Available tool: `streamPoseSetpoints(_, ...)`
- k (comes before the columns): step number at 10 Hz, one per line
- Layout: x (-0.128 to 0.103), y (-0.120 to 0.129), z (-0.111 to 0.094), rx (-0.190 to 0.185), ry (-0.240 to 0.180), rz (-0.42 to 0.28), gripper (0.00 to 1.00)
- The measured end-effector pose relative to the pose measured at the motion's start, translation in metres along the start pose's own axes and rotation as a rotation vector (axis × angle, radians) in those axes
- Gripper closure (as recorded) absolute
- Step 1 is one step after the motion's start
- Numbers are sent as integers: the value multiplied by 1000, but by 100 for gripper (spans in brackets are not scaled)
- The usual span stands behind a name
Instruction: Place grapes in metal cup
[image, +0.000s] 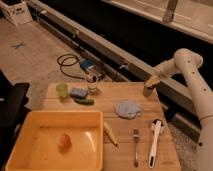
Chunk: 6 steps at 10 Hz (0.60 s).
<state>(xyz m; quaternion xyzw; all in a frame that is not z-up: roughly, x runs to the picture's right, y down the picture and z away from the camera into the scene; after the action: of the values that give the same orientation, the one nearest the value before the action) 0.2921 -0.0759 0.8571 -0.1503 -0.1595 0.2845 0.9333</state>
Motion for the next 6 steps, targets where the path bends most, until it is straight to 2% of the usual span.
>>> streamPoseSetpoints(6,-2,-1,-3,6,-1,-3,27)
